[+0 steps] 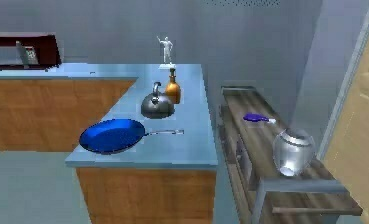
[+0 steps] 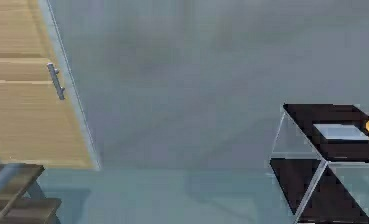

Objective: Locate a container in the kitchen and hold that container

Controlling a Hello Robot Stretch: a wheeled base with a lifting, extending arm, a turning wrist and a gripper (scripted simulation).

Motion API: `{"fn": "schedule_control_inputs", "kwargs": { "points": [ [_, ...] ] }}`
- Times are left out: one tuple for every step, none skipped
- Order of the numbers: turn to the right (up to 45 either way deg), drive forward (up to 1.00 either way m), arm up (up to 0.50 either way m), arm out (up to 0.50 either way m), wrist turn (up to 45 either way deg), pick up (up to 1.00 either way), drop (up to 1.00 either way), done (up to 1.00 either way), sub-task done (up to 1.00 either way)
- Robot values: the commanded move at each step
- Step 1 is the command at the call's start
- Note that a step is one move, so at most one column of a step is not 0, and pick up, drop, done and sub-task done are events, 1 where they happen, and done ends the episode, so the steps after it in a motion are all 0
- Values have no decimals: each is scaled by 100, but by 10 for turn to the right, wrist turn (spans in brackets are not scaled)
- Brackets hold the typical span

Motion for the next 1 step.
{"fn": "schedule_control_inputs", "kwargs": {
  "points": [
    [-450, 0, 0, 0, 0, 0, 0, 0, 0]
  ]
}}
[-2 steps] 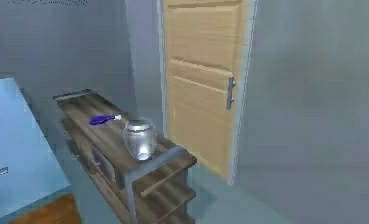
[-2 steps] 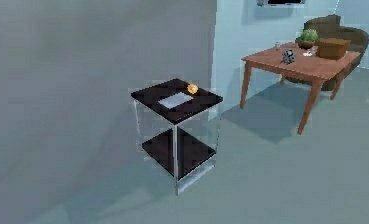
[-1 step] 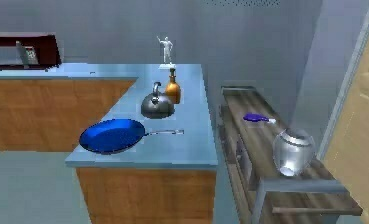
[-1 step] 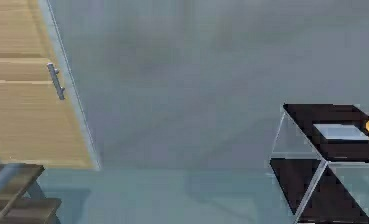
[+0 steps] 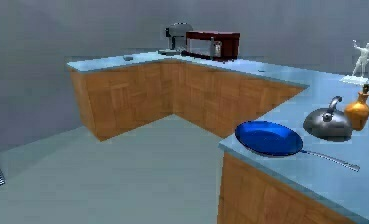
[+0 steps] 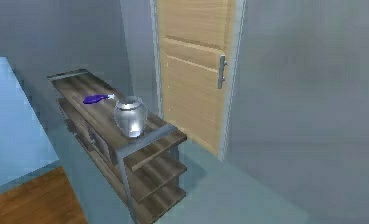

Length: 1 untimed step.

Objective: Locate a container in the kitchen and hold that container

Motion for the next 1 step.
{"fn": "schedule_control_inputs", "kwargs": {
  "points": [
    [-120, 0, 0, 0, 0, 0, 0, 0, 0]
  ]
}}
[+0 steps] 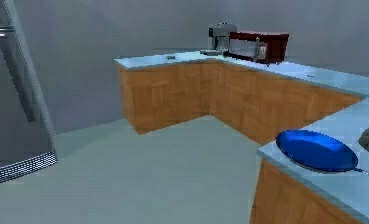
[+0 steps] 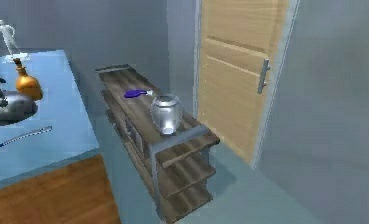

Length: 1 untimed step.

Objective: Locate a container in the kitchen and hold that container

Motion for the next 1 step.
{"fn": "schedule_control_inputs", "kwargs": {
  "points": [
    [450, 0, 0, 0, 0, 0, 0, 0, 0]
  ]
}}
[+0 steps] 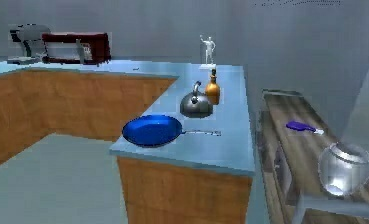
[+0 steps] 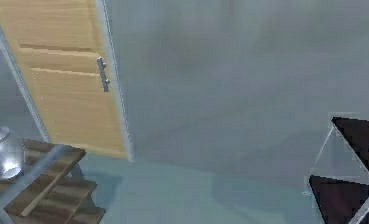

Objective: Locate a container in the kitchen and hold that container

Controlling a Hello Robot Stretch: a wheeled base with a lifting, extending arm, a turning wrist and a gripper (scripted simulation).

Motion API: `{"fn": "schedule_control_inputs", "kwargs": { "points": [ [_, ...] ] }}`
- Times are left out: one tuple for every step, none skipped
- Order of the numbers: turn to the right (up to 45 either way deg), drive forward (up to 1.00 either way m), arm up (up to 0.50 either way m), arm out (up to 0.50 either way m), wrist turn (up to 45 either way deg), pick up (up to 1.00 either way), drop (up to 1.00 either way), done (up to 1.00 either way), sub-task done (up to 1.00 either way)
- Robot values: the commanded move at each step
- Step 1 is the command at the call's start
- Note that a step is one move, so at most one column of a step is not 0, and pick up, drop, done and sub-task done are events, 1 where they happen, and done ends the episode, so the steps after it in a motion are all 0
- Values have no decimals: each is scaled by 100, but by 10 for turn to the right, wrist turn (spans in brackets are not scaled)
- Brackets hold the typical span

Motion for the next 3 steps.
{"fn": "schedule_control_inputs", "kwargs": {
  "points": [
    [450, 0, 0, 0, 0, 0, 0, 0, 0],
    [60, 0, 0, 0, 0, 0, 0, 0, 0],
    [0, 35, 0, 0, 0, 0, 0, 0, 0]
  ]
}}
